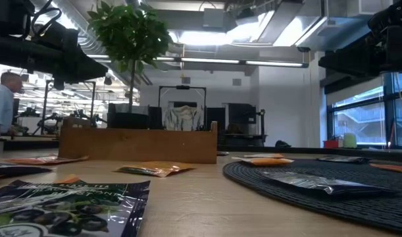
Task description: Pick & Place Tea
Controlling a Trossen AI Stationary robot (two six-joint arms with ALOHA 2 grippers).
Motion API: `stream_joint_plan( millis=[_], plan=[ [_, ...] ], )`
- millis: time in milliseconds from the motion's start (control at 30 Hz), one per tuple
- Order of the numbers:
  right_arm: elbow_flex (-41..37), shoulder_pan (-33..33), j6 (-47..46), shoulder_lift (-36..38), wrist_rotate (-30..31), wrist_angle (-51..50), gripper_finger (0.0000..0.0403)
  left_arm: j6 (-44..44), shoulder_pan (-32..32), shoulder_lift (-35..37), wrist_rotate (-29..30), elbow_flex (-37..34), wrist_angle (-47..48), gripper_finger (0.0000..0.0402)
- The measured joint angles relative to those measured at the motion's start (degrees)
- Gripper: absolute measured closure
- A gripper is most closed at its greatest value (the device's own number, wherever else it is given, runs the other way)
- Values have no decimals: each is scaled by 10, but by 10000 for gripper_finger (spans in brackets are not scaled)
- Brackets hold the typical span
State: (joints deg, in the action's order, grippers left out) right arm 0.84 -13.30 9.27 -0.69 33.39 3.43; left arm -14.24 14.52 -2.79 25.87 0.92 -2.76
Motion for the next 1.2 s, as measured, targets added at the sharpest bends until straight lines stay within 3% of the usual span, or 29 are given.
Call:
stream_joint_plan(
  millis=[200, 433, 567, 833, 1067, 1200],
  plan=[
    [0, 0, -5, 0, -4, 0, 291, 0, 0, 0, 0, 0, 0, 306],
    [0, 0, -176, 0, -7, 4, 291, 0, 0, 0, 0, 0, 0, 306],
    [0, 0, -271, 0, 30, 17, 291, 0, 0, 0, 0, 0, 0, 306],
    [0, 0, -332, 0, 66, 29, 288, 0, 0, 0, 0, 0, 0, 306],
    [0, 0, -409, 0, 58, 26, 220, 0, 0, 0, 0, 0, 0, 306],
    [0, 0, -425, 0, -13, 16, 166, 0, 0, 0, 0, 0, 0, 306]
  ],
)
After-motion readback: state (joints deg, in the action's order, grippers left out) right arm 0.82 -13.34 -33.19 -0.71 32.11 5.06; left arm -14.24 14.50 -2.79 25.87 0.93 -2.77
